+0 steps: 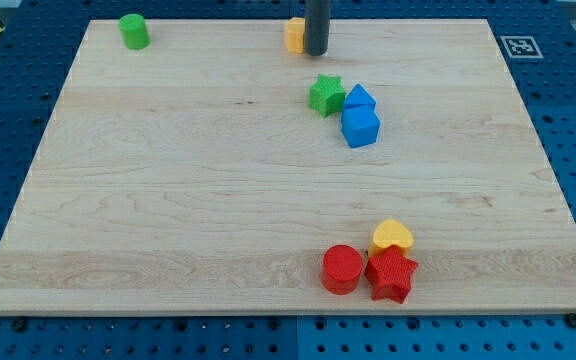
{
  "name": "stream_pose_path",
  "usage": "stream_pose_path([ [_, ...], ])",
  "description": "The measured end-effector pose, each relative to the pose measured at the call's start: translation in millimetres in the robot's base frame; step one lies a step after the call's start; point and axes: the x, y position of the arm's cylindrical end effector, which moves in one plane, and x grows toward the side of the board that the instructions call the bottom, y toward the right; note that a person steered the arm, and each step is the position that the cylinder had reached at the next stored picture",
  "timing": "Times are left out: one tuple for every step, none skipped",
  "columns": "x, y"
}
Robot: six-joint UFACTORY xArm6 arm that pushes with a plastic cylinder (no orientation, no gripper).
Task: Move the green star slightly on top left to blue triangle
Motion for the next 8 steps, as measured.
stream_pose_path([
  [0.0,-5.5],
  [2.9,-5.5],
  [11.9,-5.5],
  [13.3,-5.5],
  [19.0,-0.2],
  [37.5,-13.1],
  [44.8,-32.7],
  [71.8,-34.1],
])
